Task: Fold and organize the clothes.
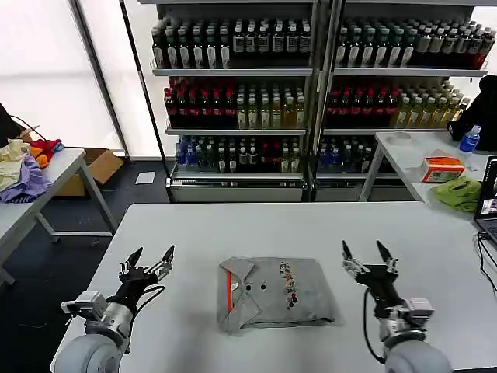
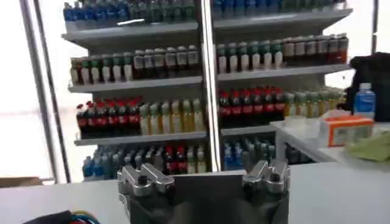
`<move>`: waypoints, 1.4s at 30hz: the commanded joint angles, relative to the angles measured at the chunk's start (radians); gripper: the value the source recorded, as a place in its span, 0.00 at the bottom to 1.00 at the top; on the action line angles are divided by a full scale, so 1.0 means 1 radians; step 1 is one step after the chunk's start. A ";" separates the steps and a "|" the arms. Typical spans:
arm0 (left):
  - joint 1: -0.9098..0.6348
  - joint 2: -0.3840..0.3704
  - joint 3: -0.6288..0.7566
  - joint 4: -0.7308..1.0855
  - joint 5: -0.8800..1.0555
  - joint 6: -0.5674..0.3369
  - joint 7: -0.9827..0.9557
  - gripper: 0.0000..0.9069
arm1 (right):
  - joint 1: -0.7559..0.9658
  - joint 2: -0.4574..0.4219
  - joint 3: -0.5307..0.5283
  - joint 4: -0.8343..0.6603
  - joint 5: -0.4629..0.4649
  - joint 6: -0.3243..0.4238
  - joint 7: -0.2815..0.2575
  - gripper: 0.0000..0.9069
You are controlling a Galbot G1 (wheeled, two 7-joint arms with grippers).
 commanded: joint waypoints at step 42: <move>0.270 -0.156 -0.171 -0.101 0.200 -0.279 0.362 1.00 | -0.276 0.094 0.293 0.008 0.047 0.171 -0.228 1.00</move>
